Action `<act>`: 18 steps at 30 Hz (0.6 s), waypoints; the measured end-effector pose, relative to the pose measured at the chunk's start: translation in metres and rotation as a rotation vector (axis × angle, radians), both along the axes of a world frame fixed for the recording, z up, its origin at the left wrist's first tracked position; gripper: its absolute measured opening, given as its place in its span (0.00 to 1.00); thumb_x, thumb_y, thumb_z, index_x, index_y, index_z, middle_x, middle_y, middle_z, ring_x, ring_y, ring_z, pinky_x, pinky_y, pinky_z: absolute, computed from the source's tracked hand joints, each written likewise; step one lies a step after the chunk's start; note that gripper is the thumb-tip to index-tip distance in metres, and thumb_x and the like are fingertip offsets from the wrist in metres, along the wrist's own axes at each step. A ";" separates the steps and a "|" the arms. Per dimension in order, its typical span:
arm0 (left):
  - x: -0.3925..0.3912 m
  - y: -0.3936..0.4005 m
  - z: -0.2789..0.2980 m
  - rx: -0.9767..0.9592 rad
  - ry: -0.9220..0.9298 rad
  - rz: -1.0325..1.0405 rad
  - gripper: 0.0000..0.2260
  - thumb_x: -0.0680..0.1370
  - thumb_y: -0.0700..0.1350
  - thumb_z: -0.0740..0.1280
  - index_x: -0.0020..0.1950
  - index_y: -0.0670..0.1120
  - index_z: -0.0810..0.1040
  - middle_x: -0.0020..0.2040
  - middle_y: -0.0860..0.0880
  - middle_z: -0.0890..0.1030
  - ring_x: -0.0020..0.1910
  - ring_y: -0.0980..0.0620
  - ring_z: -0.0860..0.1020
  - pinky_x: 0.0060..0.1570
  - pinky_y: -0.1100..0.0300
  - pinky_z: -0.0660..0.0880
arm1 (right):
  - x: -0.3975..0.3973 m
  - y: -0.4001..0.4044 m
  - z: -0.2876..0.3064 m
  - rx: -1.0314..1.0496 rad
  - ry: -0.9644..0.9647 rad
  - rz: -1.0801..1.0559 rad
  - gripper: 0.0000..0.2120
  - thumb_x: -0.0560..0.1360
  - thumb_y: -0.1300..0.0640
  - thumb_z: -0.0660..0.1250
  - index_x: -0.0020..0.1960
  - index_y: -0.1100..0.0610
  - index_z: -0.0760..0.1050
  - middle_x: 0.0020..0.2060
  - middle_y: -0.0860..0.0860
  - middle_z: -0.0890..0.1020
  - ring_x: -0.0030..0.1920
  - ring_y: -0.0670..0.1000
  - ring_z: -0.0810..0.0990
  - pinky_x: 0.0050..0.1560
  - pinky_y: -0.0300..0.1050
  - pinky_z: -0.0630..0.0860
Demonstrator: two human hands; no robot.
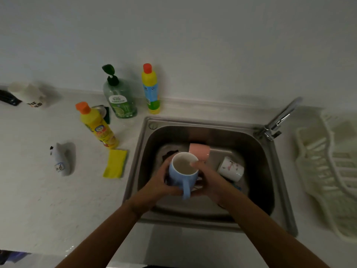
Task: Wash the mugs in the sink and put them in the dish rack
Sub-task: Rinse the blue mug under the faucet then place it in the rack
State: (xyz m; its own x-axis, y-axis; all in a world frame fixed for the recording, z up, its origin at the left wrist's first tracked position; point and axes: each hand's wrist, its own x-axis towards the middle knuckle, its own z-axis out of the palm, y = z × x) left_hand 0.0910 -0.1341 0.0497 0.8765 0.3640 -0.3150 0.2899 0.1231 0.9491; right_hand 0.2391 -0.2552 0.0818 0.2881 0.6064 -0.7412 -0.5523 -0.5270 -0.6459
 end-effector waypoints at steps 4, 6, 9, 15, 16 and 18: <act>0.039 -0.029 0.004 -0.253 0.008 0.112 0.30 0.75 0.49 0.73 0.75 0.56 0.68 0.71 0.51 0.75 0.65 0.52 0.79 0.54 0.53 0.81 | 0.032 -0.035 -0.012 0.064 -0.061 -0.120 0.18 0.77 0.46 0.68 0.63 0.55 0.78 0.58 0.57 0.83 0.56 0.60 0.84 0.56 0.61 0.82; 0.060 -0.045 0.003 -0.317 0.082 0.178 0.26 0.77 0.57 0.71 0.74 0.59 0.69 0.71 0.52 0.73 0.66 0.50 0.77 0.51 0.52 0.83 | 0.046 -0.047 -0.016 0.080 -0.097 -0.191 0.24 0.72 0.44 0.72 0.64 0.53 0.77 0.58 0.58 0.82 0.57 0.60 0.83 0.56 0.62 0.82; 0.087 -0.064 0.005 -0.380 0.150 0.216 0.24 0.75 0.61 0.68 0.71 0.59 0.72 0.71 0.49 0.72 0.65 0.47 0.77 0.47 0.53 0.83 | 0.067 -0.061 -0.012 0.073 -0.164 -0.243 0.17 0.75 0.48 0.70 0.61 0.52 0.77 0.57 0.57 0.81 0.58 0.59 0.81 0.58 0.63 0.81; 0.152 -0.094 -0.003 -0.513 0.194 0.322 0.29 0.73 0.54 0.73 0.73 0.50 0.72 0.68 0.41 0.74 0.64 0.39 0.78 0.43 0.50 0.83 | 0.109 -0.087 -0.019 0.131 -0.248 -0.259 0.07 0.79 0.53 0.66 0.57 0.48 0.78 0.58 0.53 0.79 0.57 0.56 0.79 0.46 0.52 0.84; 0.161 -0.096 -0.006 -0.517 0.197 0.323 0.28 0.74 0.53 0.73 0.73 0.48 0.72 0.68 0.40 0.75 0.63 0.38 0.78 0.43 0.50 0.83 | 0.117 -0.090 -0.022 0.117 -0.262 -0.250 0.06 0.79 0.51 0.67 0.55 0.46 0.78 0.57 0.52 0.79 0.57 0.55 0.79 0.44 0.50 0.83; 0.176 -0.099 -0.010 -0.524 0.210 0.303 0.18 0.80 0.52 0.68 0.67 0.46 0.75 0.63 0.39 0.78 0.59 0.41 0.80 0.45 0.50 0.81 | 0.134 -0.096 -0.023 0.075 -0.268 -0.222 0.08 0.80 0.46 0.66 0.56 0.47 0.77 0.56 0.51 0.79 0.55 0.53 0.80 0.41 0.47 0.82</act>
State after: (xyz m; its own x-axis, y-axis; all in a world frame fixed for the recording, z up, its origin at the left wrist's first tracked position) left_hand 0.2675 -0.2334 0.0400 0.6590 0.3370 -0.6725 0.3432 0.6608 0.6675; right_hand 0.3726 -0.3508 0.0593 0.5975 0.5570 -0.5769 -0.4534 -0.3586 -0.8159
